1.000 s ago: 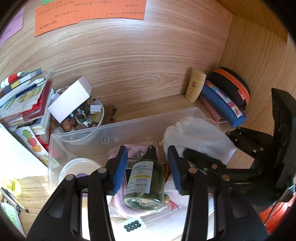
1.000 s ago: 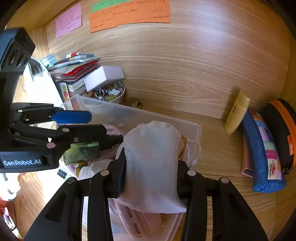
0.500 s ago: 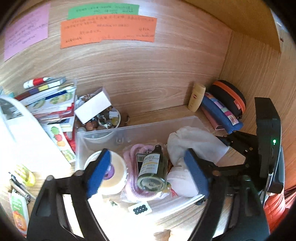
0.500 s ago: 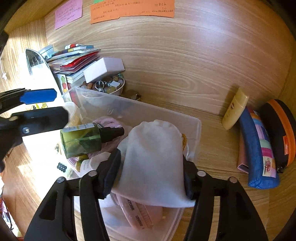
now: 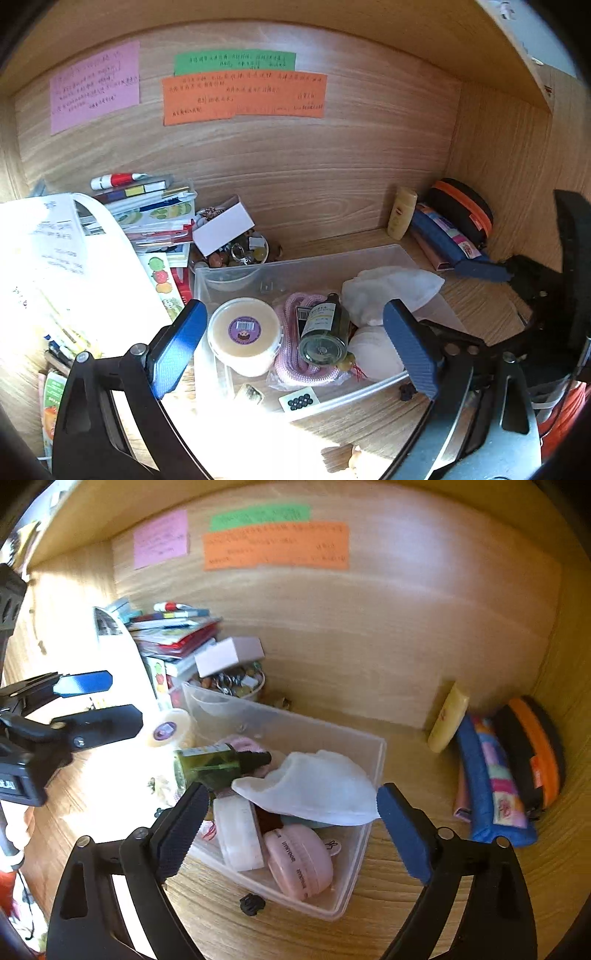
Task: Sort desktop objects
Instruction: 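Move left tool to the small seashell while right tool reaches the black hair clip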
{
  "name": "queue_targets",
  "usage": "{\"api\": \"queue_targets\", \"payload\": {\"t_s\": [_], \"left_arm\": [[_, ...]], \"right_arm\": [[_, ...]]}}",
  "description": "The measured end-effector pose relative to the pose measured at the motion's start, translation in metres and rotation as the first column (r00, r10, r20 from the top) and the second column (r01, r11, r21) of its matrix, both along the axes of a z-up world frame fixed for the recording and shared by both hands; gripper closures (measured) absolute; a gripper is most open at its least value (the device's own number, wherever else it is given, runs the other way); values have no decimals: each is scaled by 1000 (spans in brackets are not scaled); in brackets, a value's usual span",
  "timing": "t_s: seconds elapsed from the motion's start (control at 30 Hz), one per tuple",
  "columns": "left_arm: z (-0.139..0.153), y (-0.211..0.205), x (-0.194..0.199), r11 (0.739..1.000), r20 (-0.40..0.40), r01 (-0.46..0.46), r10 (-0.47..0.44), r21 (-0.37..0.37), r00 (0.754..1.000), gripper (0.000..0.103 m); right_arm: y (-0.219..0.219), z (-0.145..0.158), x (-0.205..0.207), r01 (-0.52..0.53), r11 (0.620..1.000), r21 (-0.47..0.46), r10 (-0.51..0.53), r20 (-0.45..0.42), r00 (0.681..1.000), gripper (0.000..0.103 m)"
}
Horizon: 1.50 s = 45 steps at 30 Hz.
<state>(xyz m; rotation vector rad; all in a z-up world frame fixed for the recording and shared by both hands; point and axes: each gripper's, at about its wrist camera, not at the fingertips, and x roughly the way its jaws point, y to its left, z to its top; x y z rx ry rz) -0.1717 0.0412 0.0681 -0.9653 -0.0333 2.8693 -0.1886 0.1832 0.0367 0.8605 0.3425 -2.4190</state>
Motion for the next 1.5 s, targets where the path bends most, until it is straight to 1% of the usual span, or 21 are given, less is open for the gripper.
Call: {"api": "queue_targets", "payload": {"t_s": [0.03, 0.2, 0.33, 0.43, 0.67, 0.9, 1.07, 1.17, 1.23, 1.27, 1.3, 1.33, 1.37, 1.43, 1.47, 1.5], "left_arm": [[1, 0, 4, 1000, -7, -3, 3, -6, 1000, 5], [4, 2, 22, 999, -42, -14, 13, -33, 999, 4], [3, 1, 36, 999, -46, -16, 14, -39, 999, 4], [-1, 1, 46, 999, -43, -21, 19, -50, 999, 4], [-19, 1, 63, 996, -14, -41, 40, -81, 999, 4], [-44, -1, 75, 996, 36, -37, 40, -75, 999, 4], [-67, -3, 78, 998, 106, -13, 19, -56, 994, 4], [-79, 0, 80, 998, 123, -3, 11, -65, 992, 4], [-86, 4, 81, 997, 138, 24, -14, -69, 990, 5], [-89, 7, 82, 997, 140, 33, -23, -70, 990, 7], [-91, 9, 82, 997, 144, 46, -36, -70, 989, 10], [-93, 13, 83, 996, 151, 65, -54, -66, 987, 18], [-95, 16, 82, 995, 162, 83, -72, -60, 984, 23], [-98, 21, 81, 993, 176, 109, -99, -48, 979, 25], [-100, 25, 80, 991, 179, 122, -111, -48, 977, 28], [-102, 28, 80, 989, 186, 137, -125, -51, 975, 30]], "right_arm": [[-1, 4, 7, 0, 1000, 7, 0, -24, 1000, 6], [-1, 14, 34, -11, 1000, 16, 13, -98, 995, 6], [0, 16, 52, -15, 999, 45, 21, -145, 989, 6], [2, 14, 63, -17, 998, 57, 26, -165, 986, 6], [10, 3, 77, -23, 997, 72, 33, -147, 989, 6], [16, -16, 88, -26, 993, 112, 43, -150, 988, 6], [25, -35, 92, -47, 990, 133, 62, -110, 992, 6], [29, -46, 92, -50, 989, 141, 62, -82, 995, 7], [31, -53, 90, -57, 988, 146, 66, -56, 996, 8], [32, -56, 90, -61, 987, 147, 69, -47, 997, 8], [33, -59, 89, -66, 987, 145, 72, -41, 997, 9], [33, -61, 88, -74, 987, 142, 79, -31, 996, 13], [33, -63, 87, -80, 987, 139, 84, -19, 996, 17], [31, -67, 82, -98, 986, 131, 97, 15, 995, 28], [30, -69, 81, -105, 987, 126, 102, 28, 994, 31], [28, -71, 79, -114, 986, 121, 110, 43, 993, 35]]}}
